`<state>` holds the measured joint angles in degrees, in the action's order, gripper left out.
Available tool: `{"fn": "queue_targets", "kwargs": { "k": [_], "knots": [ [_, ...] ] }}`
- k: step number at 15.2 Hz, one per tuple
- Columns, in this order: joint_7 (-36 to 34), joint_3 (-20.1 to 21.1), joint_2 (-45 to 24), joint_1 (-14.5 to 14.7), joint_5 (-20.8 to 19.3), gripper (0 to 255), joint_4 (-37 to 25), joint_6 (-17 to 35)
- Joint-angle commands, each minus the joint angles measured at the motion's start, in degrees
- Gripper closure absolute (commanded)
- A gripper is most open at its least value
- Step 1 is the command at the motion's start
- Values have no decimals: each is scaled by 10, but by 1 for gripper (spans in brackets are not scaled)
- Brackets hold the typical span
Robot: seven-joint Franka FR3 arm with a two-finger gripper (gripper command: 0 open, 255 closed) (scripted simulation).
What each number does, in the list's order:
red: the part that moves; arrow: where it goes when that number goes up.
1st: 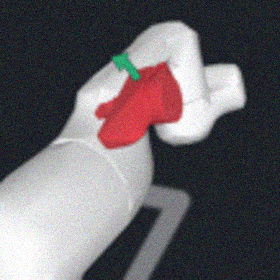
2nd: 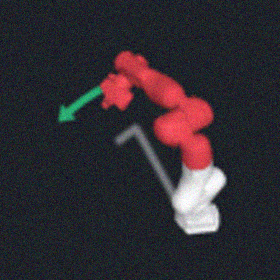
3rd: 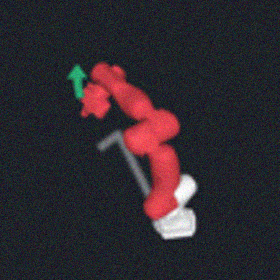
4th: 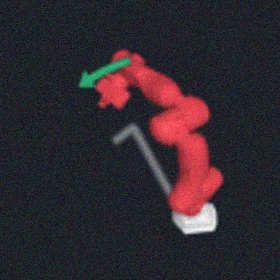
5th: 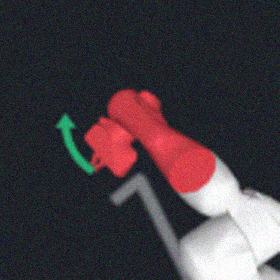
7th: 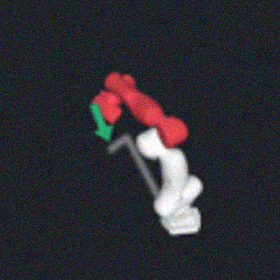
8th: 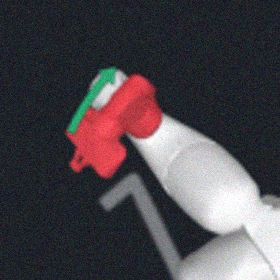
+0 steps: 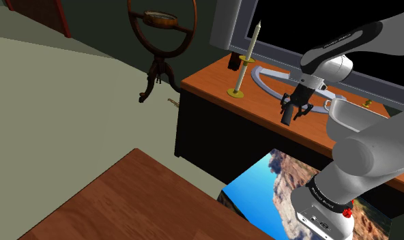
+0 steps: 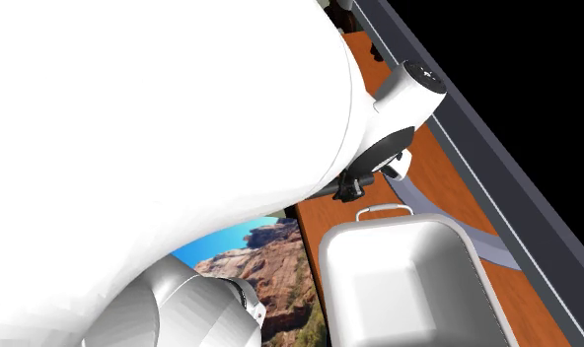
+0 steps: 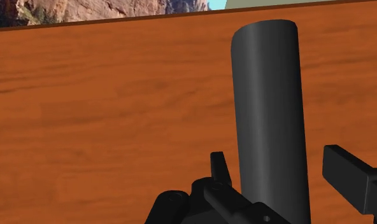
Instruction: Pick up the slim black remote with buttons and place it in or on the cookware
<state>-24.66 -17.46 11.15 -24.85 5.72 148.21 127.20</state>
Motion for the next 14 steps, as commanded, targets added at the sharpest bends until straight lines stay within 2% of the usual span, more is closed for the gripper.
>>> {"fn": "queue_targets", "kwargs": {
  "k": [1, 14],
  "knots": [
    [1, 1, -5, 1, 1, 255, 3, 4],
    [-29, 10, 64, -5, -23, 255, -41, -104]
  ]
}}
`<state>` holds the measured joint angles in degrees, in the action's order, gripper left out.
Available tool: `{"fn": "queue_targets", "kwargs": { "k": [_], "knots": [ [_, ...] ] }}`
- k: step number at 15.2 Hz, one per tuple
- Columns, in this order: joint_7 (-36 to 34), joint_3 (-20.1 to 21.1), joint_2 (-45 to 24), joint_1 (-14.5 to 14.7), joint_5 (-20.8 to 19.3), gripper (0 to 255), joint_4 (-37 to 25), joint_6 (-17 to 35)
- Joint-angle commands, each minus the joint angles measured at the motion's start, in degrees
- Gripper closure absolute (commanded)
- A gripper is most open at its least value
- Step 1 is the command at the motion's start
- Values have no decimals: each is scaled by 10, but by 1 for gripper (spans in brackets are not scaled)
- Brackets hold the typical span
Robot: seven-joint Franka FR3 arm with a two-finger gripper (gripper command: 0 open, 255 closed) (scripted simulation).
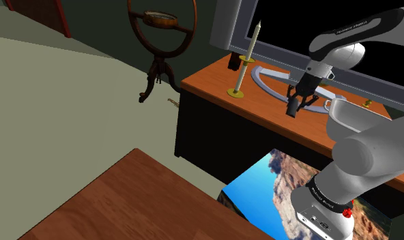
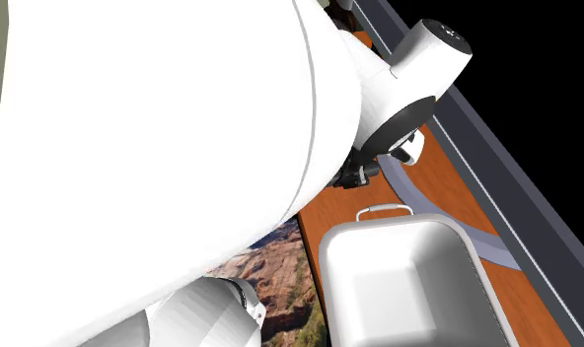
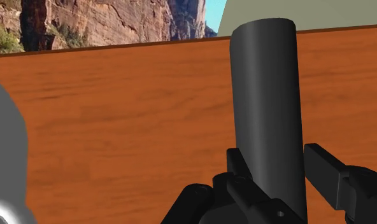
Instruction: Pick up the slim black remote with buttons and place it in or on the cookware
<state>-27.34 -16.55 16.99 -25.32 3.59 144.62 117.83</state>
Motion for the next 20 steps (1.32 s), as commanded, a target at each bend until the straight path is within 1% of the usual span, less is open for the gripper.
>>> {"fn": "queue_targets", "kwargs": {
  "k": [1, 10, 20],
  "knots": [
    [-4, 2, 10, -1, -3, 255, -9, -19],
    [-19, 8, 43, -3, -10, 255, -53, -94],
    [-31, 14, 65, -3, -13, 255, -112, -174]
  ]
}}
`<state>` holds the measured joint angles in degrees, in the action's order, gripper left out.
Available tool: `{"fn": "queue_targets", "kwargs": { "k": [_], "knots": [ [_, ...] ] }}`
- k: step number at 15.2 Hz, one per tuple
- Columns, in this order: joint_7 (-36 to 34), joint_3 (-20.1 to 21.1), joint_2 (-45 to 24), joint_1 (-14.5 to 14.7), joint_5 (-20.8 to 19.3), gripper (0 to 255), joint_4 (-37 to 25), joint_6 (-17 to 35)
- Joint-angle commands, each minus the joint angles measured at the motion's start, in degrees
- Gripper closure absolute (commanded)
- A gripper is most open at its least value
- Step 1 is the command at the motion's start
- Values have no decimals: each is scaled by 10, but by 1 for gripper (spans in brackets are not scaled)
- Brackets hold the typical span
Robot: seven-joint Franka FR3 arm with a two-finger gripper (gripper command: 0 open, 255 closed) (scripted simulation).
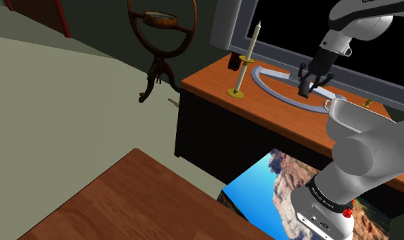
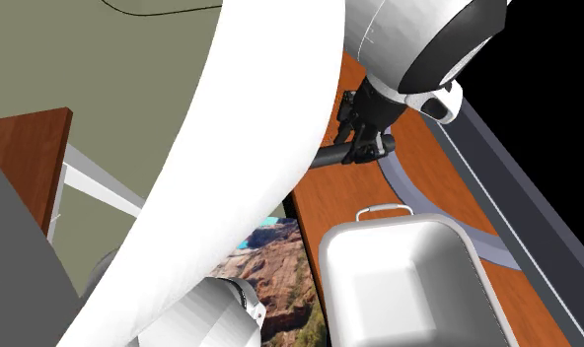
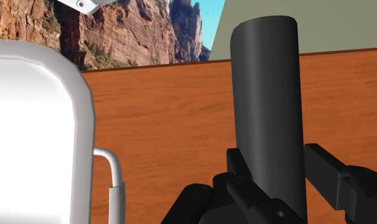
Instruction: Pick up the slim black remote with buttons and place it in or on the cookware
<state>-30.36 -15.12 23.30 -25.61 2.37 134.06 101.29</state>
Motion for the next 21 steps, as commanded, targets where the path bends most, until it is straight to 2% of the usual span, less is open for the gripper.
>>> {"fn": "queue_targets", "kwargs": {
  "k": [1, 6, 13, 21],
  "knots": [
    [-2, 1, 4, 0, 0, 255, -13, -17],
    [-7, 3, 9, 1, 0, 255, -47, -55],
    [68, -53, 73, -48, -59, 255, -1, -77],
    [167, -129, 112, -103, -133, 255, 13, -99]
  ]
}}
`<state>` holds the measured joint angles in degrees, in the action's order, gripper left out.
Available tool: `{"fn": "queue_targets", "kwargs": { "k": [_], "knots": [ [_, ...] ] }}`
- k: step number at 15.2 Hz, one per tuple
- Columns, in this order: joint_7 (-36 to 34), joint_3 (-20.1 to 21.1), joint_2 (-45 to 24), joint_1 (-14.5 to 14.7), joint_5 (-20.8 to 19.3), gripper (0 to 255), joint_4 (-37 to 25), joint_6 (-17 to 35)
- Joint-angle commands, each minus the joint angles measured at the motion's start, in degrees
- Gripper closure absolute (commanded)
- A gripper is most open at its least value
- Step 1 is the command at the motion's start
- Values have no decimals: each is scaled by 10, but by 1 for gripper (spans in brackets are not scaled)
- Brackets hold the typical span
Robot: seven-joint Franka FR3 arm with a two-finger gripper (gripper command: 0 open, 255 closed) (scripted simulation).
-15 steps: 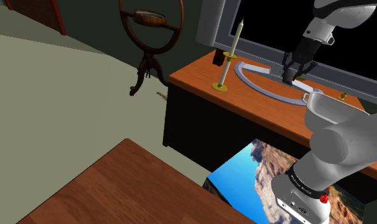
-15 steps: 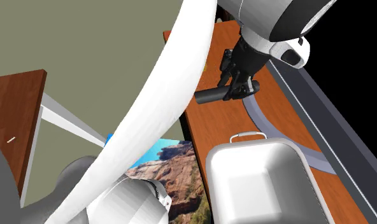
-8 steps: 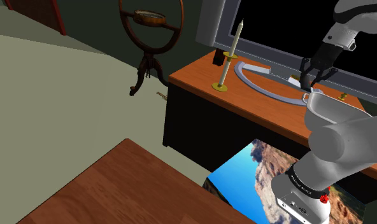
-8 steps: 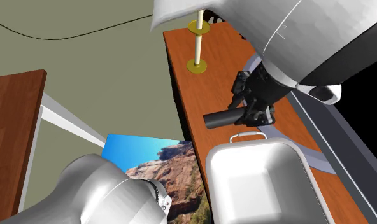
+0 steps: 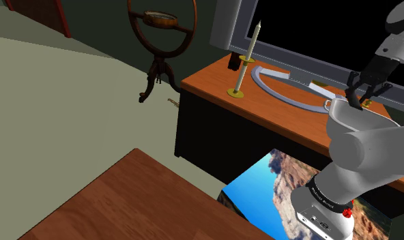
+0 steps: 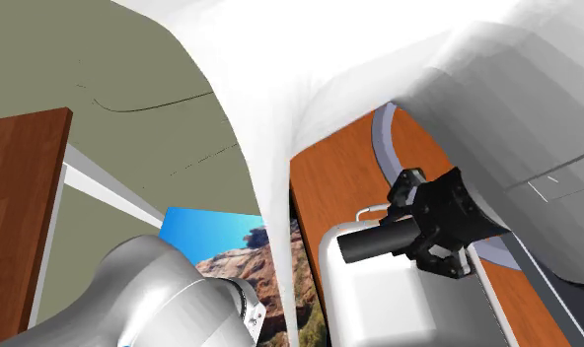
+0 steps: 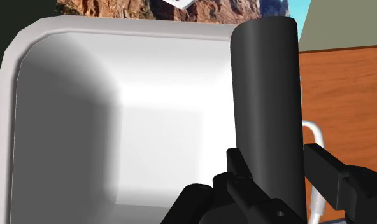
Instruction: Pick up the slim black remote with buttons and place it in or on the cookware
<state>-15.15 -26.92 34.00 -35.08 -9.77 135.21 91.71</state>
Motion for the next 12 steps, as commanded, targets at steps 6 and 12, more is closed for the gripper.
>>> {"fn": "queue_targets", "kwargs": {
  "k": [6, 12],
  "knots": [
    [96, -77, 6, -41, -64, 255, -15, -11],
    [98, -89, 2, -43, -72, 255, 18, 27]
  ]
}}
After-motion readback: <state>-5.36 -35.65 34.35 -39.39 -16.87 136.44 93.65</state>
